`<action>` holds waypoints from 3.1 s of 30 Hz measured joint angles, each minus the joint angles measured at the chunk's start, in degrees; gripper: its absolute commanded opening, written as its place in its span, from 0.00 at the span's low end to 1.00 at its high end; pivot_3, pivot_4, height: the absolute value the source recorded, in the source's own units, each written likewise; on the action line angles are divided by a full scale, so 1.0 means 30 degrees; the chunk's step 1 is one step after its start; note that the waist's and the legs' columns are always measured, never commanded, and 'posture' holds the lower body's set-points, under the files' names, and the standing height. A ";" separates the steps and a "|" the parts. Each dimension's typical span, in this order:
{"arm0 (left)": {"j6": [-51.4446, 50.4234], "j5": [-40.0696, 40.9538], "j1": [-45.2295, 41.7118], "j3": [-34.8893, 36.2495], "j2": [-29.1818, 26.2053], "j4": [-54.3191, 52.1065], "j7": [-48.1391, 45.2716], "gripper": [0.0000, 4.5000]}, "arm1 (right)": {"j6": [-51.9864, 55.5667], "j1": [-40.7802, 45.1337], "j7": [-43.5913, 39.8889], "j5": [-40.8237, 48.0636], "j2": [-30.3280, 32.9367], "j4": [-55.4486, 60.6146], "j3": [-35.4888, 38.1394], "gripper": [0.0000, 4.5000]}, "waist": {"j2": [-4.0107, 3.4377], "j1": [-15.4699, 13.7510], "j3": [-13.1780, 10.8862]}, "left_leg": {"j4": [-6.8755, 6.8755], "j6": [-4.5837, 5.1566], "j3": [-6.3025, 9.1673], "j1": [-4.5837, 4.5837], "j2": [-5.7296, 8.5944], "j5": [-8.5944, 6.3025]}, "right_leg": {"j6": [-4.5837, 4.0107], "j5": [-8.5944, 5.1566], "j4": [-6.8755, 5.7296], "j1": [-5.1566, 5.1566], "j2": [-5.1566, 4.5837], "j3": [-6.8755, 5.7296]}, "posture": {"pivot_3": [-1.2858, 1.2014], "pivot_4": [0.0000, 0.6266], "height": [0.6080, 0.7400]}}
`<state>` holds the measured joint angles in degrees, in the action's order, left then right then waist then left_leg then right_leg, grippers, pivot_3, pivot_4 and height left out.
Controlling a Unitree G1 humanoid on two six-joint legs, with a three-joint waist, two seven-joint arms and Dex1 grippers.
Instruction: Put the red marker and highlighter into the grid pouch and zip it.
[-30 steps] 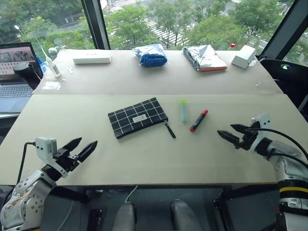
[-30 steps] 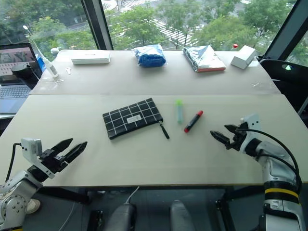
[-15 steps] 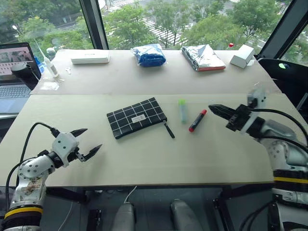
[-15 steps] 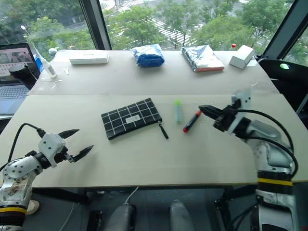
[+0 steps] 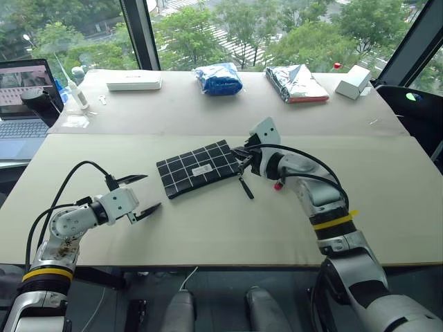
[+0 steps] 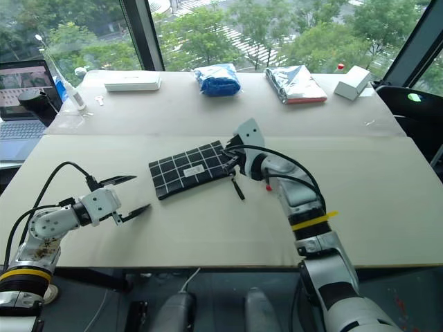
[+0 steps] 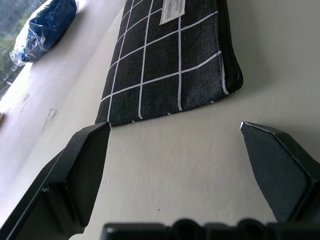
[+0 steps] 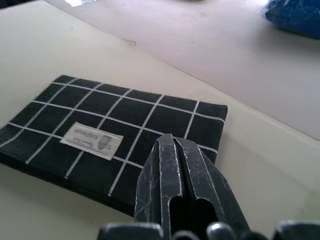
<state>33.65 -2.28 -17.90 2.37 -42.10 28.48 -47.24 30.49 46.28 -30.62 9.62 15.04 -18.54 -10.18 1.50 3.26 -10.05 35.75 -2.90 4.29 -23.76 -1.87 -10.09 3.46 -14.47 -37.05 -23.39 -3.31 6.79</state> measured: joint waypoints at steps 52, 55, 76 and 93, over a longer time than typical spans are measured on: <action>0.3024 -0.1313 -0.2983 -0.1819 0.0490 0.4204 0.0900 1.00 | -0.6786 0.1509 0.0127 -0.7273 -0.0857 -0.6994 -0.2957 0.01 | 0.0008 0.0089 0.0055 | -0.0012 0.0000 0.0018 0.0194 0.0001 0.0000 | 0.0018 -0.0014 -0.0009 0.0169 0.0005 -0.0019 | 0.52 0.24 1.00; 0.4434 -0.2220 -0.4024 -0.2325 0.0549 0.5895 0.1992 1.00 | -0.6787 0.1491 0.0079 -0.7264 -0.0865 -0.7012 -0.2851 0.01 | -0.0001 0.0063 0.0065 | -0.0012 0.0000 0.0019 0.0201 0.0002 0.0000 | 0.0114 -0.0072 -0.0011 0.0179 0.0005 -0.0019 | 0.52 0.24 1.00; 0.6325 -0.0799 -0.6706 -0.3275 0.1364 0.9396 -0.1670 1.00 | -0.6747 0.1298 -0.0087 -0.7268 -0.1084 -0.6811 -0.2305 0.01 | 0.0000 0.0078 0.0073 | -0.0033 0.0000 0.0017 0.0157 0.0005 0.0000 | 0.0136 -0.0085 -0.0011 0.0132 0.0004 -0.0014 | 0.52 0.24 1.00; 0.7329 -0.1801 -0.8332 -0.4194 0.1784 1.1126 -0.1456 1.00 | -0.6734 0.1311 -0.0032 -0.7261 -0.1123 -0.6868 -0.2230 0.01 | 0.0001 0.0069 0.0074 | -0.0032 0.0000 0.0018 0.0158 0.0006 0.0000 | 0.0156 -0.0097 -0.0012 0.0130 0.0005 -0.0014 | 0.52 0.24 1.00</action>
<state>55.63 -7.69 -42.90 -10.21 -36.75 61.86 -51.61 10.29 50.22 -30.71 -12.16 11.67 -39.14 -16.87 1.50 3.47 -9.82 35.65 -2.90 4.34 -23.29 -1.85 -10.09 3.93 -14.76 -37.09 -22.99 -3.30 6.75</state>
